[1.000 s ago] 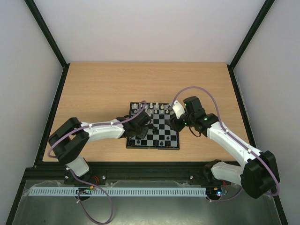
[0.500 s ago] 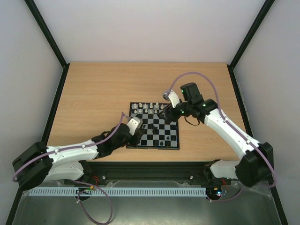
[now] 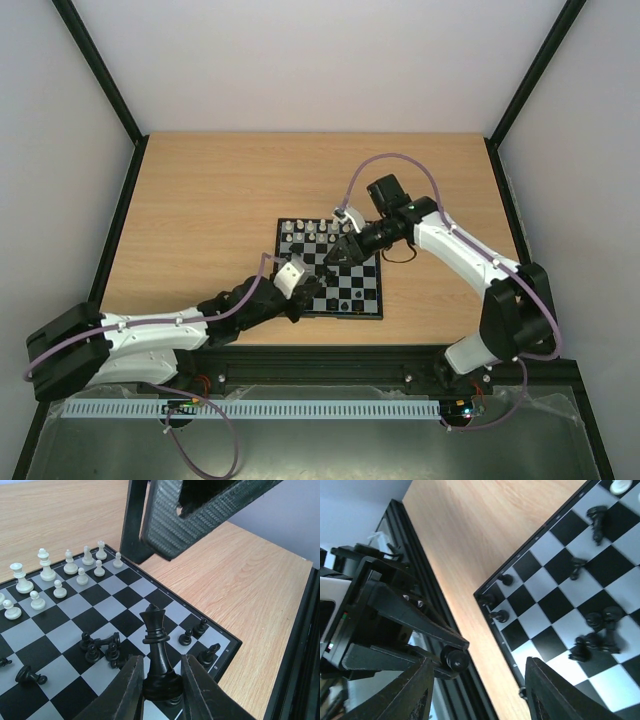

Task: Set up the chess pieces on the board

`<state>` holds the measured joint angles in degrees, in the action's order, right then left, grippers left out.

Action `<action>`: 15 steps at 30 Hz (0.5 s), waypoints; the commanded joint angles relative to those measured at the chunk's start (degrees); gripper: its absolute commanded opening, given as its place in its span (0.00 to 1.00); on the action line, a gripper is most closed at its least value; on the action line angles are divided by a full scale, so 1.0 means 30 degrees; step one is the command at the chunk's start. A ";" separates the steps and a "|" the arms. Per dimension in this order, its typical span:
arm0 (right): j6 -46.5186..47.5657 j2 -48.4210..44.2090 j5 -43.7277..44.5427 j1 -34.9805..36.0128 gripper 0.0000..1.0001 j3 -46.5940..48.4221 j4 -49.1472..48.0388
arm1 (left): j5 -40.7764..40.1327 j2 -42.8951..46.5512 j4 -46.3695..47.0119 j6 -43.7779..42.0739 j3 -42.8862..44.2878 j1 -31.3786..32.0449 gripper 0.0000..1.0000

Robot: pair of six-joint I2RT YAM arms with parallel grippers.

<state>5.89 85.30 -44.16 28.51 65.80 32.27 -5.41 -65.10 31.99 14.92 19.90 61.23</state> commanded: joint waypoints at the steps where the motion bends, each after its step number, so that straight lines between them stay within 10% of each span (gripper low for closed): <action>1: 0.0008 0.0982 -0.2580 0.0010 0.51 0.0390 0.1711 | -0.0420 -0.0390 0.0812 -0.0712 0.0592 0.0330 0.20; 15: 0.0742 0.2495 -0.3110 0.1485 0.37 0.0324 0.2509 | -0.0687 -0.0667 0.0644 -0.0873 0.0848 0.0566 0.20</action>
<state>7.18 91.70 -51.16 31.77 65.84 36.03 -6.33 -66.83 31.83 13.08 20.73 62.46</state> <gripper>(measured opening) 0.406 0.207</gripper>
